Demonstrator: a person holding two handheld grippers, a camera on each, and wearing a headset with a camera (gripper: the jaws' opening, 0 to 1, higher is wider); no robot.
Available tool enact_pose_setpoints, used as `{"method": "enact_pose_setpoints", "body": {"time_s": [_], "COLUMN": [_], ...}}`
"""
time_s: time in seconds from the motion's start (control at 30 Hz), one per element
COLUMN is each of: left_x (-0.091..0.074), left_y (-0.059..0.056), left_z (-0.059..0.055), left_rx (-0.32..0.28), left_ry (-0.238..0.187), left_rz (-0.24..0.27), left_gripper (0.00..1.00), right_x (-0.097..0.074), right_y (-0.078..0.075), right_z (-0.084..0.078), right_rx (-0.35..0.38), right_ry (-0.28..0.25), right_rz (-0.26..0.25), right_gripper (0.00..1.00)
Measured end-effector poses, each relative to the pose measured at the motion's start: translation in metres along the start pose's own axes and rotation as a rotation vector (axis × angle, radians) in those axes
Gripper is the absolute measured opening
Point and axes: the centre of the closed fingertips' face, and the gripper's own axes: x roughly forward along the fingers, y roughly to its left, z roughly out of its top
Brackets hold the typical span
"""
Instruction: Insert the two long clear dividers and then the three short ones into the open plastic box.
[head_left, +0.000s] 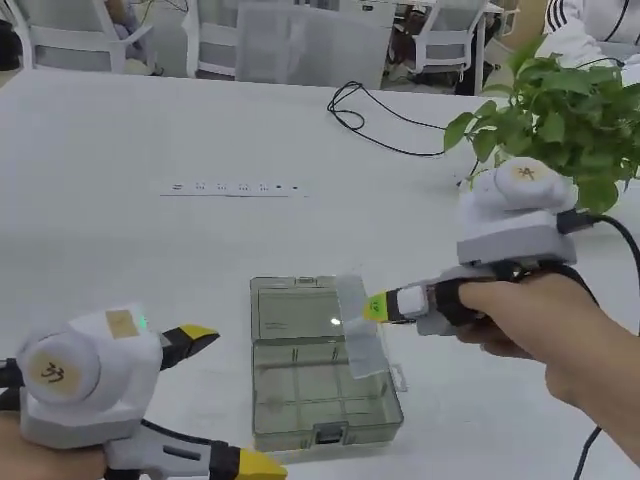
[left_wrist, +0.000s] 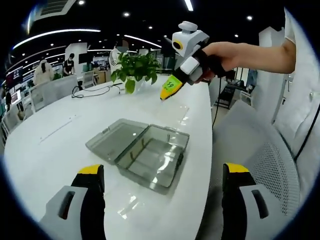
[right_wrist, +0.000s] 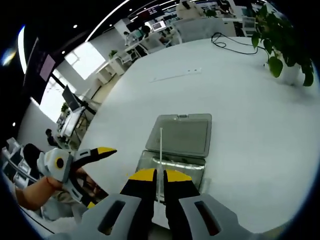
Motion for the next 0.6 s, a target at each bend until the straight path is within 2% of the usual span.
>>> {"method": "enact_pose_setpoints", "body": {"time_s": [0.17,0.37,0.43,0.6], "left_x": [0.001,0.002,0.002,0.003], "left_y": [0.000,0.001,0.001,0.000], "left_z": [0.000,-0.002,-0.002,-0.002], "left_rx": [0.004,0.005,0.003,-0.006], "left_ry": [-0.003,-0.012,-0.016,-0.025], "left_rz": [-0.008,-0.020,-0.021,-0.022], "left_gripper": [1.00,1.00,1.00,1.00], "right_x": [0.012,0.021,0.027,0.030], "right_y": [-0.014,-0.016,-0.023,-0.023], "right_z": [-0.008,-0.023,-0.027,-0.036], "right_rx": [0.055,0.114,0.128,0.144], "right_ry": [0.059,0.119,0.141,0.174], "right_rz": [-0.043,-0.069,-0.079,-0.100], "right_gripper": [0.07,0.07,0.07,0.07]}}
